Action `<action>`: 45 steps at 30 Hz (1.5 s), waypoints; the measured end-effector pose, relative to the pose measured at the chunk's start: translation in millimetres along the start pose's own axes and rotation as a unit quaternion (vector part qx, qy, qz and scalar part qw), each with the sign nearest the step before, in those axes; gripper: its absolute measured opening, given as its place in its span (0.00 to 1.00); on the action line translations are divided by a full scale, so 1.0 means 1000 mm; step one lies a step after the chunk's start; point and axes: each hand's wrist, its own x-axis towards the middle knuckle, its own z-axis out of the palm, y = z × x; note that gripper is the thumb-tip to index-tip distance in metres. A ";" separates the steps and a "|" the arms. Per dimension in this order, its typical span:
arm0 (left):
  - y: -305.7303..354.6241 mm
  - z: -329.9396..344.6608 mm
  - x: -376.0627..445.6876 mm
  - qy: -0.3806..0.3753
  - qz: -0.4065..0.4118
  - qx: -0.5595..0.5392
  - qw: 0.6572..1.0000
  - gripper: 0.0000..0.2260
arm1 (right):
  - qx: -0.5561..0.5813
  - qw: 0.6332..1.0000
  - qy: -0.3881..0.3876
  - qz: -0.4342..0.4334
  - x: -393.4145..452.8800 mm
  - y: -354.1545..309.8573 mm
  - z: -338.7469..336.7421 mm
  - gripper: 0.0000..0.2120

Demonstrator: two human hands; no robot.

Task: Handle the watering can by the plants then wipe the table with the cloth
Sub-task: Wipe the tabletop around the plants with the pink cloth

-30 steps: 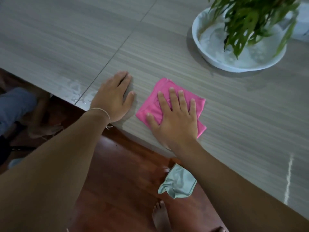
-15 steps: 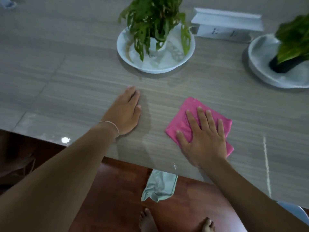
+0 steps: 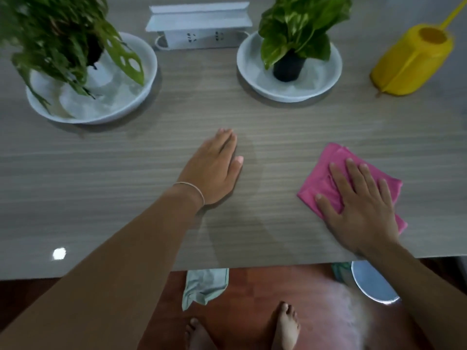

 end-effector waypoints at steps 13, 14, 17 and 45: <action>-0.114 -0.030 -0.071 0.047 -0.079 -0.031 0.995 0.25 | -0.032 0.999 -0.019 -0.036 0.014 -0.087 0.012 0.38; -0.129 -0.033 -0.083 0.052 -0.087 -0.036 0.994 0.25 | -0.031 0.998 -0.027 -0.056 0.019 -0.121 0.016 0.39; -0.172 -0.044 -0.118 0.075 -0.126 -0.064 0.987 0.25 | -0.034 0.992 -0.042 -0.116 0.032 -0.232 0.029 0.40; -0.182 -0.062 -0.079 0.073 -0.025 -0.090 0.993 0.27 | -0.011 0.996 -0.014 -0.090 0.083 -0.308 0.044 0.38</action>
